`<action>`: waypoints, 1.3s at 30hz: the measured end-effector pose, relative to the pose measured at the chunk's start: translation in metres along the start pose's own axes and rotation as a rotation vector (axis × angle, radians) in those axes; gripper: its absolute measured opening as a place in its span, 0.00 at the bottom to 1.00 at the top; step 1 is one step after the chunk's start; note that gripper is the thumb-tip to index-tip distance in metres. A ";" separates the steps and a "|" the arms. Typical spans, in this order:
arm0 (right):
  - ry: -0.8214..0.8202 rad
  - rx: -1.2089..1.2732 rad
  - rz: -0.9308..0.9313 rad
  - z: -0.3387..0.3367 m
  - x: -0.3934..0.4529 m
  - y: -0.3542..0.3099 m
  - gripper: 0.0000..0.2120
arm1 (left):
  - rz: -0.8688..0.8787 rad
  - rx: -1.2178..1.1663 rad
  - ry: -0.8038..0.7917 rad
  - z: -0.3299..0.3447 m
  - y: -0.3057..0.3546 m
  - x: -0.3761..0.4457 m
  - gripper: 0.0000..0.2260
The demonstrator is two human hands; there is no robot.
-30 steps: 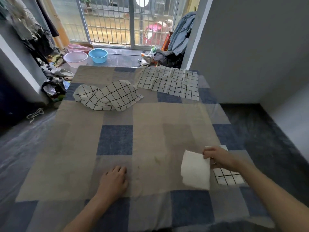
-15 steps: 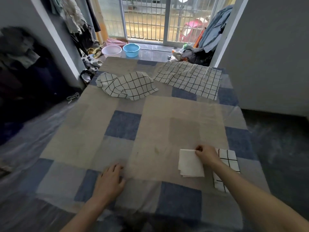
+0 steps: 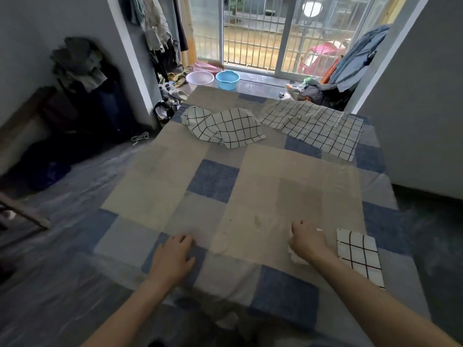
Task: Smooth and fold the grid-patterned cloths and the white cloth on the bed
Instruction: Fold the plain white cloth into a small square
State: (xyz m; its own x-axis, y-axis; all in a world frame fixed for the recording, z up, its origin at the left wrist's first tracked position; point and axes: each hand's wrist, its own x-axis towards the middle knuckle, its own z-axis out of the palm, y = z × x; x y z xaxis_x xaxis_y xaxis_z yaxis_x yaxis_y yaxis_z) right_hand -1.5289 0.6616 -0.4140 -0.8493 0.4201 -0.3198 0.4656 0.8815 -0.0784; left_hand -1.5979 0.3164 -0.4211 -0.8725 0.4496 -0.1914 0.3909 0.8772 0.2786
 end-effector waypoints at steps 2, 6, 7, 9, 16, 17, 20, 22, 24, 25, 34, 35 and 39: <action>0.005 -0.016 -0.042 -0.017 -0.002 -0.038 0.14 | 0.023 -0.016 0.045 -0.020 -0.010 0.003 0.13; 0.068 -0.013 -0.209 -0.051 -0.012 -0.137 0.14 | 0.086 0.023 0.148 -0.067 -0.044 0.003 0.12; 0.085 0.009 -0.239 -0.060 -0.017 -0.166 0.13 | 0.092 0.043 0.180 -0.081 -0.057 0.001 0.12; 0.137 0.045 -0.312 -0.075 -0.028 -0.223 0.13 | 0.093 0.081 0.238 -0.111 -0.086 -0.008 0.11; 0.220 0.088 -0.484 -0.105 -0.070 -0.411 0.14 | 0.041 0.148 0.307 -0.220 -0.210 -0.045 0.11; 0.210 0.101 -0.504 -0.105 -0.075 -0.433 0.14 | 0.030 0.163 0.301 -0.230 -0.228 -0.052 0.11; 0.188 0.129 -0.551 -0.107 -0.088 -0.490 0.15 | 0.002 0.219 0.268 -0.253 -0.276 -0.066 0.12; 0.193 0.100 -0.577 -0.112 -0.092 -0.519 0.17 | 0.015 0.226 0.233 -0.261 -0.303 -0.072 0.13; 0.204 0.079 -0.599 -0.120 -0.089 -0.544 0.18 | 0.048 0.232 0.191 -0.269 -0.326 -0.070 0.16; 0.203 0.067 -0.604 -0.125 -0.087 -0.555 0.19 | 0.059 0.236 0.180 -0.274 -0.336 -0.067 0.16; 0.273 -0.024 -0.604 -0.153 -0.035 -0.652 0.22 | 0.094 0.334 0.221 -0.339 -0.392 0.005 0.15; 0.304 -0.016 -0.600 -0.155 -0.025 -0.665 0.23 | 0.105 0.342 0.256 -0.348 -0.399 0.018 0.16; 0.404 0.035 -0.549 -0.168 0.016 -0.713 0.34 | 0.143 0.383 0.373 -0.385 -0.434 0.074 0.21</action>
State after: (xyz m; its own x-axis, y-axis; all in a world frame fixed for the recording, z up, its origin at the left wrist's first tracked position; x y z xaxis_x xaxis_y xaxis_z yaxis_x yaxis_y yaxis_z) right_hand -1.9162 0.0755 -0.2043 -0.9879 -0.0325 0.1517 -0.0572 0.9853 -0.1612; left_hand -1.9446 -0.0959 -0.1941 -0.8206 0.5394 0.1890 0.5308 0.8418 -0.0978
